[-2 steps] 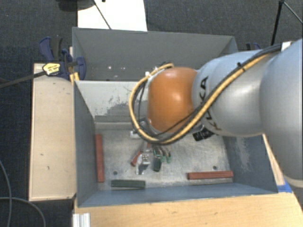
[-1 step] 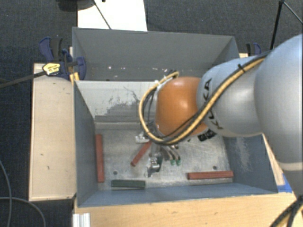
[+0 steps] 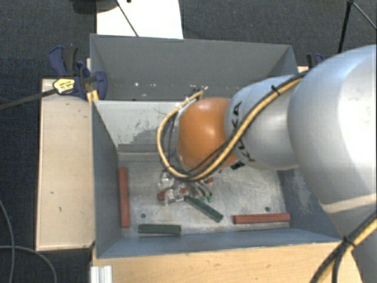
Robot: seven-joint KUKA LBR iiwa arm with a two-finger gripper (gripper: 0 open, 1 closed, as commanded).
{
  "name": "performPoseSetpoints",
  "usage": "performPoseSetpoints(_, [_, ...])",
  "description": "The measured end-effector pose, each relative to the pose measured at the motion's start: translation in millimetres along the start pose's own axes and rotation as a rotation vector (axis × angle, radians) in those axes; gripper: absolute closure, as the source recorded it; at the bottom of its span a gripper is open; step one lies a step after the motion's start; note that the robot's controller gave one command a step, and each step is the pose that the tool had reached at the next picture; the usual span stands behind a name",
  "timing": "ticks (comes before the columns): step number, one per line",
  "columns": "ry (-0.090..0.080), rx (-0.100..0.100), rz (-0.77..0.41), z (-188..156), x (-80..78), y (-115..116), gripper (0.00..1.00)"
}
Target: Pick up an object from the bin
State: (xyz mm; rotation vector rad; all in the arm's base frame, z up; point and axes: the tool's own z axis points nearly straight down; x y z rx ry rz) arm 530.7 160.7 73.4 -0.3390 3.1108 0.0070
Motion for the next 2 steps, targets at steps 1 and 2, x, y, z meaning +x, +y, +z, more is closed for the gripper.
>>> performPoseSetpoints(1, [0.000, 0.000, 0.002, 0.0, 0.0, 0.0, 1.00])
performPoseSetpoints(2, [0.009, 0.002, -0.179, -164.5, 23.0, -1.5, 1.00])
